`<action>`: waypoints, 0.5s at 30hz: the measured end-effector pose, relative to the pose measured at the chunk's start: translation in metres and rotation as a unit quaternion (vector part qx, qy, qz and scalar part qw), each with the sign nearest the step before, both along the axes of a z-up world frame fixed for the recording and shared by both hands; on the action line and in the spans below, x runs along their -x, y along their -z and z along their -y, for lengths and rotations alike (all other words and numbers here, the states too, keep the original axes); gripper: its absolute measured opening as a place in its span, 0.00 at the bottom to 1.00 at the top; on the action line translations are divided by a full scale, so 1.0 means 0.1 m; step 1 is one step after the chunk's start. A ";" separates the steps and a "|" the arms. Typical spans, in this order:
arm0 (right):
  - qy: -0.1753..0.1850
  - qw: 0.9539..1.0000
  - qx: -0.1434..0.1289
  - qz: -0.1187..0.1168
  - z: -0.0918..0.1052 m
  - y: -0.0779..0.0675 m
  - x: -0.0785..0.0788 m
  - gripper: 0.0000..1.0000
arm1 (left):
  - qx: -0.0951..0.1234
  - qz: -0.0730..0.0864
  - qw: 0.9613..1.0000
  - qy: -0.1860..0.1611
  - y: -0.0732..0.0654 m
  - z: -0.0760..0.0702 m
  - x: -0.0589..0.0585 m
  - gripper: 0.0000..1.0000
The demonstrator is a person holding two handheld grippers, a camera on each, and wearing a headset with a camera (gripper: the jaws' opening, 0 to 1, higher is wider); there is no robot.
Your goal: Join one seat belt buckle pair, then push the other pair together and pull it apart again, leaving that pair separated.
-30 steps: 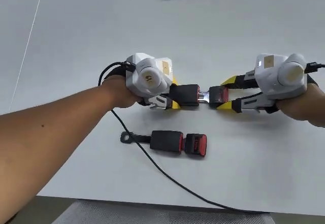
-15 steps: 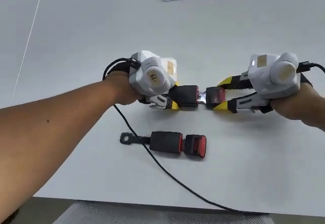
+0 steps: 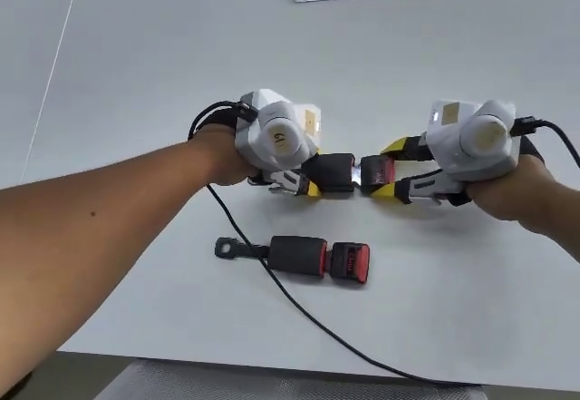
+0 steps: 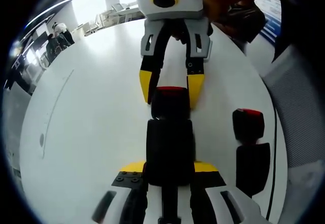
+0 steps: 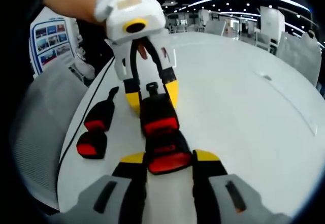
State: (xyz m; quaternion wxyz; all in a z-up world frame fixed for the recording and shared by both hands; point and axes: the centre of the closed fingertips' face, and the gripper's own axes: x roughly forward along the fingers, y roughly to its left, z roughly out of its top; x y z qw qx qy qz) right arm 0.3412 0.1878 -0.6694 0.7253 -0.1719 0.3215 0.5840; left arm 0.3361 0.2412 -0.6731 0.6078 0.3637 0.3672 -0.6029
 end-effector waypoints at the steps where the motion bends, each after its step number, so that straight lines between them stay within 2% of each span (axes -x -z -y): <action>1: 0.000 1.000 0.001 0.000 0.00 0.00 0.00 0.33 | -0.001 0.000 1.000 0.000 0.00 0.00 0.00 0.33; 15: 0.010 1.000 0.015 -0.001 0.03 0.00 0.01 0.34 | -0.010 0.000 1.000 0.016 0.01 0.00 -0.03 0.33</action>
